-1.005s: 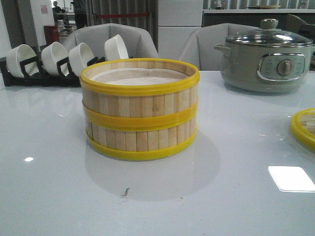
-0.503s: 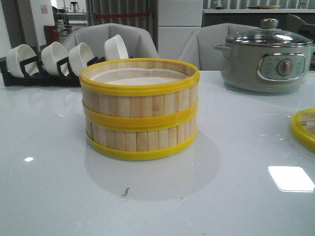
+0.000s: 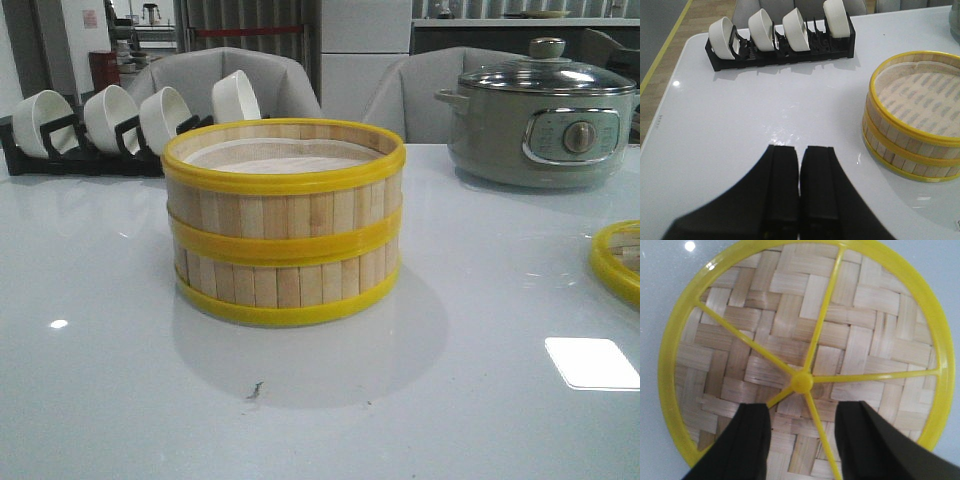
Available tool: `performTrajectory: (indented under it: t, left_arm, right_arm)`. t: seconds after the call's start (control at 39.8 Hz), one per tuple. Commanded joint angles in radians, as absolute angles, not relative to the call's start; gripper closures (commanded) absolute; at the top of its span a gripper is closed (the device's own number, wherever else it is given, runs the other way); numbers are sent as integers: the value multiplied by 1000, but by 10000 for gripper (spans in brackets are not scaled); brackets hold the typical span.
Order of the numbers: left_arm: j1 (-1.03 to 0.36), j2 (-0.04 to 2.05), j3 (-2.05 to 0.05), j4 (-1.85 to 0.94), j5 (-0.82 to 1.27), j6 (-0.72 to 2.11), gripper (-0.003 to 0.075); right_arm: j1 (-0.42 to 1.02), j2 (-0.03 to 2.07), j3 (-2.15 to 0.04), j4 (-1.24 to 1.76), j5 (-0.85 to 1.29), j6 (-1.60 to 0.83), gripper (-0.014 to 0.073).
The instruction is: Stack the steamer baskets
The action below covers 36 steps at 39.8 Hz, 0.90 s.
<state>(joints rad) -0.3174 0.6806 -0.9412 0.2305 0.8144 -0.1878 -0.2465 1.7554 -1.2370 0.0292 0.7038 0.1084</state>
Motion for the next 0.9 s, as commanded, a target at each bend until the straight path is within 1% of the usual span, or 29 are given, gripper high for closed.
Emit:
performTrajectory:
  t: [0.0,0.55,0.88]
  left_arm:
    - [-318,681,-968,242,732,-198,635]
    - [-318,681,-968,242,732,-198,635]
    - [-318,681,-968,242,732,-198,635]
  right_arm:
    - [-254,1720,-1272,16,661,101,180]
    - [-254,1765,-1272,16,598,101,180]
    - [-247,1803,-1300,16,618,101,180]
